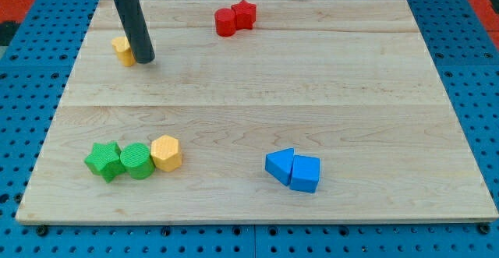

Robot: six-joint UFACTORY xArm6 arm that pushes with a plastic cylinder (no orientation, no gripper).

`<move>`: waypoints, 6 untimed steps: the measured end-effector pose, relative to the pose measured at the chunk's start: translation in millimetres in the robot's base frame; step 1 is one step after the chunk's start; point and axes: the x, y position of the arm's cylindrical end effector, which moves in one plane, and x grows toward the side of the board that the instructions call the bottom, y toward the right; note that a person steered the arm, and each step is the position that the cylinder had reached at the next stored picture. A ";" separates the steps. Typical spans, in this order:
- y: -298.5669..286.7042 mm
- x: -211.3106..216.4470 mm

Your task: Move yellow heart to the top left

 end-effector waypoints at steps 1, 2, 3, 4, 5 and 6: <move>-12.0 -1.1; -33.5 -54.4; -32.4 -39.4; -47.2 -6.7; -74.7 -12.6; -48.2 -64.6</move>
